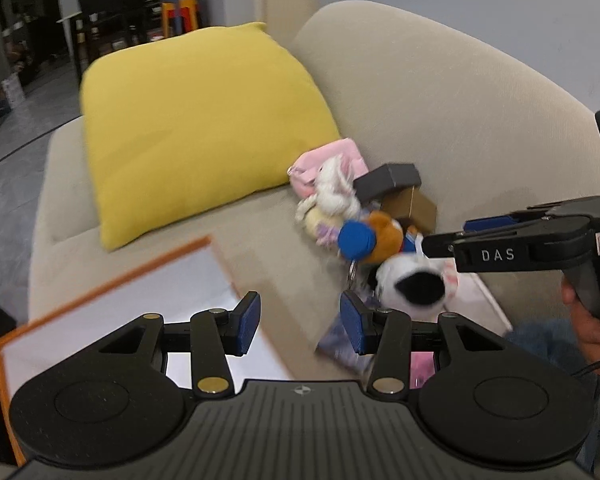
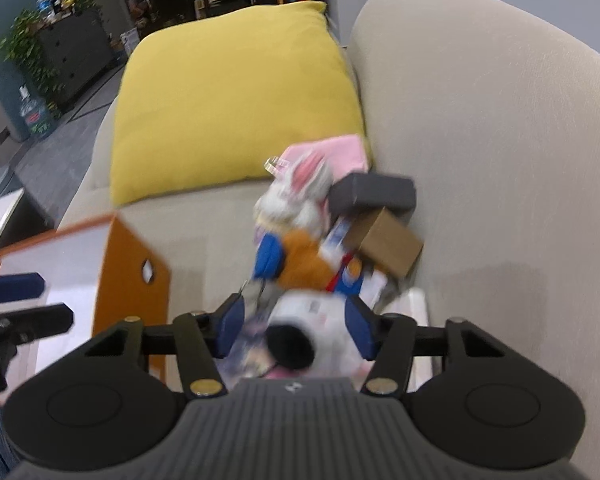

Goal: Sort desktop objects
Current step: 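Grasp the white knitted bunny with the left tool while the right tool grasps the pink pouch, then carry bunny and pink pouch into the shoebox and open both tools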

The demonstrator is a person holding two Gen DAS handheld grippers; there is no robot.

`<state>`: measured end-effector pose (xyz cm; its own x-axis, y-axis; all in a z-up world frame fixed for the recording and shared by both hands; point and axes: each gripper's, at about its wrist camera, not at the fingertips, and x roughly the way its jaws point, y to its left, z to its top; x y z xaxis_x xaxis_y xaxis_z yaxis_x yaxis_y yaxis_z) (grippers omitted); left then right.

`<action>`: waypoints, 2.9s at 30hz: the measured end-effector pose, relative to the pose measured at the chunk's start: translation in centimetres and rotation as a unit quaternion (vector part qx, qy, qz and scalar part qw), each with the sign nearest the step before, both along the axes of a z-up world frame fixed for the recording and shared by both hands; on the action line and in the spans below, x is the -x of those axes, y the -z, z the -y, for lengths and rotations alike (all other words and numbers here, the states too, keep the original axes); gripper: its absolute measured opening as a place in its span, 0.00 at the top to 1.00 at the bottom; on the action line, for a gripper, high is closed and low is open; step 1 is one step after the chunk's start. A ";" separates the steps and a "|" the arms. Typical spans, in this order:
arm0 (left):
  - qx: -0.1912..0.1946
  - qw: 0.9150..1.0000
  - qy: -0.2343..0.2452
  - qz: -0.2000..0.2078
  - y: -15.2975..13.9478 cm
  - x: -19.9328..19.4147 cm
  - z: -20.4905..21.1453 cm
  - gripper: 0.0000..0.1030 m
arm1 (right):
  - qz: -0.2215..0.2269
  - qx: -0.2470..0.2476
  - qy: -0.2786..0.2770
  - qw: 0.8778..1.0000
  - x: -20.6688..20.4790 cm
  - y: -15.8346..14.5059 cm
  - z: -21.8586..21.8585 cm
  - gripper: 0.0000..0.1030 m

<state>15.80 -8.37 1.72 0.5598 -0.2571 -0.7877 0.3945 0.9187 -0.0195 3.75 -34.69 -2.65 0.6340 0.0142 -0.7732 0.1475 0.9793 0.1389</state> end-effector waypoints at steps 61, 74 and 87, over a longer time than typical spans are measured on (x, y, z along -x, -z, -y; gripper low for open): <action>0.025 0.998 -0.003 -0.060 8.8 -18.8 0.7 0.82 | -0.075 -0.070 0.011 0.995 -20.9 4.3 4.5 0.47; 0.047 0.995 0.016 -0.081 10.3 -19.9 -0.4 0.65 | -0.104 -0.026 0.095 0.990 -27.4 8.8 3.4 0.22; 0.007 0.995 0.044 -0.091 10.1 -20.4 1.8 0.46 | -0.097 -0.064 0.042 0.992 -23.3 6.3 6.1 0.64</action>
